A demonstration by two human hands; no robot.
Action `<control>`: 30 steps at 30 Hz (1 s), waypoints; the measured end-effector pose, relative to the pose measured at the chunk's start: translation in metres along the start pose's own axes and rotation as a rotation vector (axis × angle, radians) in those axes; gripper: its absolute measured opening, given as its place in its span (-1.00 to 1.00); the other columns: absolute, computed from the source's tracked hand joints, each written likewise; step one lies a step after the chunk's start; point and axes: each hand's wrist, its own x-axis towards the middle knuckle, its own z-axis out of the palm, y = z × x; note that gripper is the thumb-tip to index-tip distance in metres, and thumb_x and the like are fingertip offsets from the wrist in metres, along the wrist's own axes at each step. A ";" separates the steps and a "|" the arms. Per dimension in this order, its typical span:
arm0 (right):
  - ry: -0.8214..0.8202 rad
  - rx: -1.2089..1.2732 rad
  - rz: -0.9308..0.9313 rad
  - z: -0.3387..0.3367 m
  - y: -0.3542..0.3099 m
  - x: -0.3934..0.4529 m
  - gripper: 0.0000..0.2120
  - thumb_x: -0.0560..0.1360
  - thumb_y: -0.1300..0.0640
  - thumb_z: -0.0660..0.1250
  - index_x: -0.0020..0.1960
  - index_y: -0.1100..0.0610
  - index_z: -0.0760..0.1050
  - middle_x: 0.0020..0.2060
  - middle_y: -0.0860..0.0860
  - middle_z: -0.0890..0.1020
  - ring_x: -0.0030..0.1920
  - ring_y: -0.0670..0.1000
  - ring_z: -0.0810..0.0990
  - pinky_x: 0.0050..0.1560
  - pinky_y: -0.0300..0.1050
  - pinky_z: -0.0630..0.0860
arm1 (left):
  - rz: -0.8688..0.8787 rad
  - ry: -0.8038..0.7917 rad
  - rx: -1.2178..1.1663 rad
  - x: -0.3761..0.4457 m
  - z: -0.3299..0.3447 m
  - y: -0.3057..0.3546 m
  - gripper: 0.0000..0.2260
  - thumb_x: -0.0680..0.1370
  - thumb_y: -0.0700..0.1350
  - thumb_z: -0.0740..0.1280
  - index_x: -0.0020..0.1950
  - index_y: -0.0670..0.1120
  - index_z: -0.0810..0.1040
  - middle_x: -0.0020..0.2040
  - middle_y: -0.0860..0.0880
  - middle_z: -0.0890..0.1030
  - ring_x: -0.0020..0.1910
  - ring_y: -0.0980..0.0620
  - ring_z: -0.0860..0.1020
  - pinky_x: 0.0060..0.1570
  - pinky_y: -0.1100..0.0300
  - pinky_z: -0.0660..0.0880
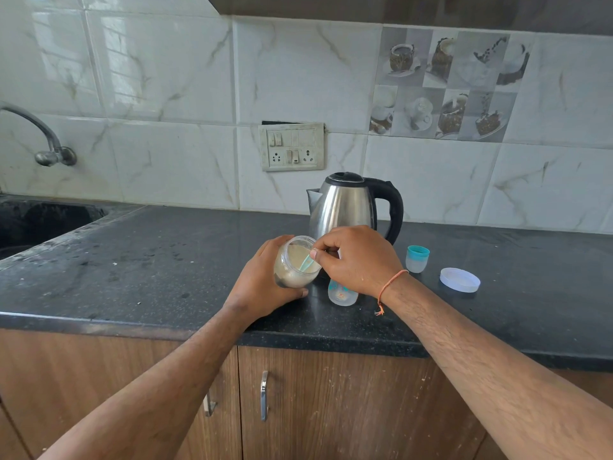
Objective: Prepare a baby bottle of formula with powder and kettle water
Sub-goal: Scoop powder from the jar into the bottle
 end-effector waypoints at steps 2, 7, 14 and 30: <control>-0.004 0.008 0.006 0.000 0.001 0.001 -0.83 0.61 -0.10 0.40 0.00 -0.12 0.77 -0.21 -0.19 0.71 -0.15 -0.12 0.64 -0.10 -0.04 0.65 | -0.001 0.001 -0.001 0.000 0.000 0.000 -0.11 0.31 0.03 0.76 0.56 0.14 0.42 0.41 0.23 0.52 0.38 0.23 0.49 0.32 0.29 0.41; 0.006 0.017 0.009 -0.003 0.004 0.002 -0.81 0.63 -0.09 0.38 0.03 -0.11 0.77 -0.19 -0.18 0.71 -0.13 -0.10 0.66 -0.09 -0.02 0.66 | -0.003 0.004 -0.009 0.000 0.001 -0.001 -0.12 0.30 0.01 0.76 0.55 0.15 0.43 0.41 0.24 0.52 0.37 0.26 0.49 0.31 0.33 0.41; -0.008 0.076 0.039 0.000 0.010 0.004 -0.81 0.63 -0.09 0.38 0.02 -0.09 0.77 -0.17 -0.19 0.74 -0.11 -0.12 0.68 -0.04 0.00 0.68 | -0.006 0.011 -0.015 0.000 0.002 -0.003 -0.11 0.30 0.00 0.76 0.55 0.14 0.43 0.41 0.25 0.52 0.38 0.26 0.48 0.29 0.39 0.38; -0.102 0.463 0.472 0.000 -0.002 0.021 -0.79 0.63 0.02 0.39 -0.05 0.09 0.72 -0.51 -0.05 0.60 -0.56 -0.05 0.59 -0.51 -0.24 0.42 | -0.043 0.017 -0.039 0.000 0.002 -0.003 -0.12 0.30 0.00 0.76 0.52 0.22 0.41 0.38 0.33 0.51 0.37 0.36 0.46 0.26 0.41 0.37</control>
